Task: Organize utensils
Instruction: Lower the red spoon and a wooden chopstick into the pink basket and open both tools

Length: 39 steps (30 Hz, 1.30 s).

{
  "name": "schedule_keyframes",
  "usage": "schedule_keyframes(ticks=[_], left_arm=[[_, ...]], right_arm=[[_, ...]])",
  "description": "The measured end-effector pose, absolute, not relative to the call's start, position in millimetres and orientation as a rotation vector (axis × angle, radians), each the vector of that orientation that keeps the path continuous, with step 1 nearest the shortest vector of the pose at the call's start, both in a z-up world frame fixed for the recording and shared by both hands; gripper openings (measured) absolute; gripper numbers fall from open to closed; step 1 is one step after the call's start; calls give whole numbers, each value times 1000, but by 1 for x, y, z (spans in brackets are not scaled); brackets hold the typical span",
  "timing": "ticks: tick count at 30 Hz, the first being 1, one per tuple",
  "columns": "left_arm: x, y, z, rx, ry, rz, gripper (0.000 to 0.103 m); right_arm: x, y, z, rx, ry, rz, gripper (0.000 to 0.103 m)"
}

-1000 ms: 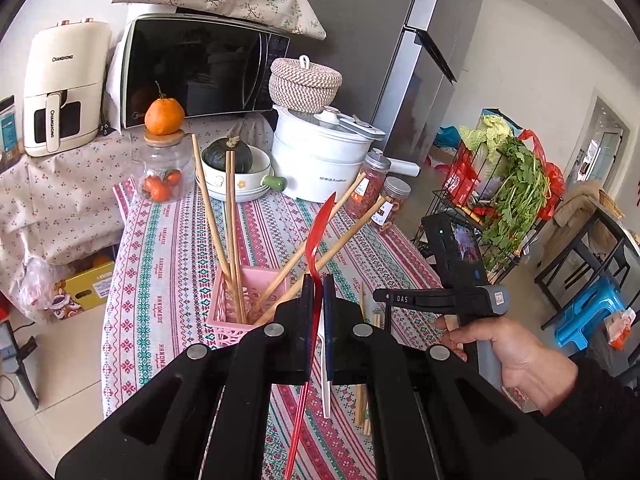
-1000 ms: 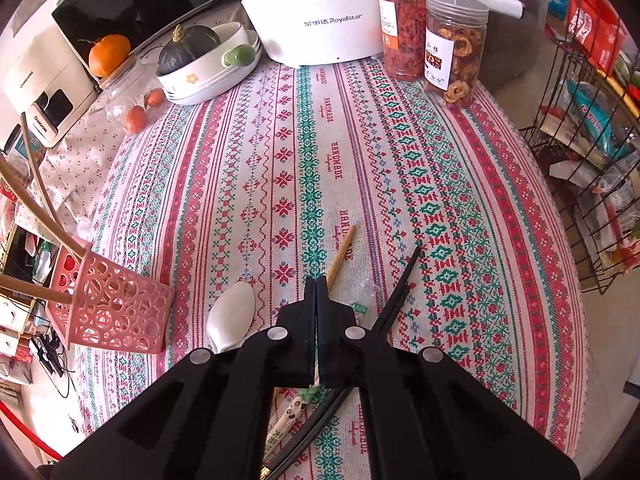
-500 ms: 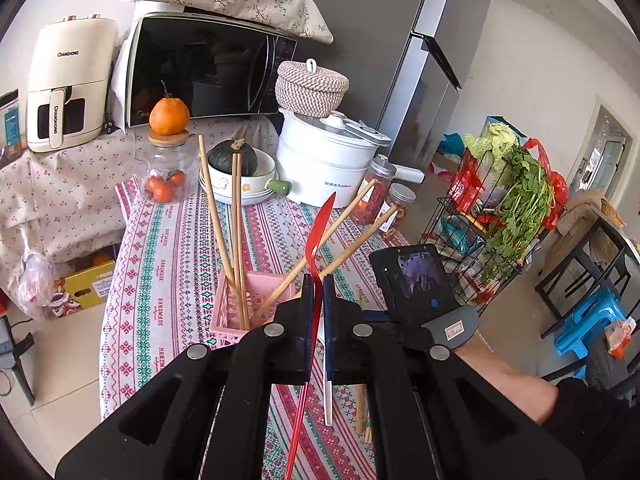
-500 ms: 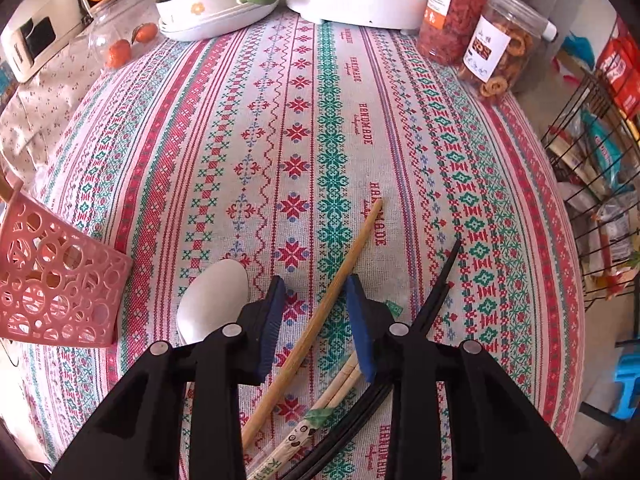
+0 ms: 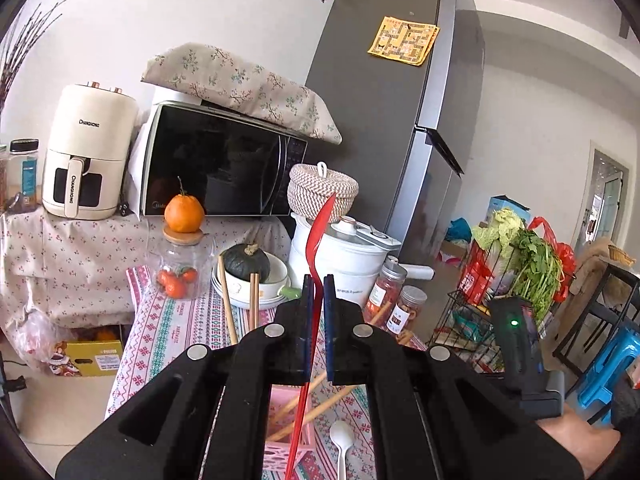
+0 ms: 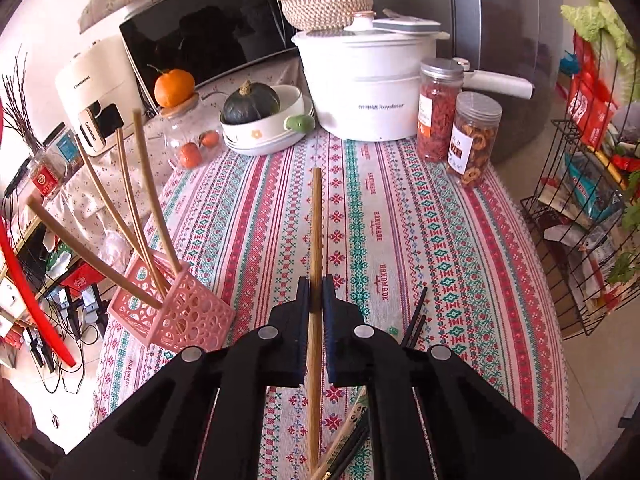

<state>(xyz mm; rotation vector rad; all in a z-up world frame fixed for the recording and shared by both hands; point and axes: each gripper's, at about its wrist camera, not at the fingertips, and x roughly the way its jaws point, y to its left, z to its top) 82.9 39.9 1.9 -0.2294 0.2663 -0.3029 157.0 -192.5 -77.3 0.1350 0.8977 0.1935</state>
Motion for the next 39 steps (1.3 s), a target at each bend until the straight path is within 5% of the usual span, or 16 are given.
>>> schedule_keyframes(ticks=[18,21,26,28,34,39], left_arm=[[128,33,-52,-226,306,-179,5],[126,37,-51,-230,351,-168,28],[114,43,-40,-201,435,-144,42],[107,48,-35,-186,476,-126,62],[91,65,-24,-147,633,-68,95],[81,80,-30,-150,720,-50,96]], right_arm=[[138,-203,-37,143,763,257,7],[134,-203,-32,154,752,267,7],[121,-201,-12,161,700,289,7],[114,-199,-1,168,672,306,7],[94,-186,34,189,565,368,7],[86,-165,52,194,493,420,7]])
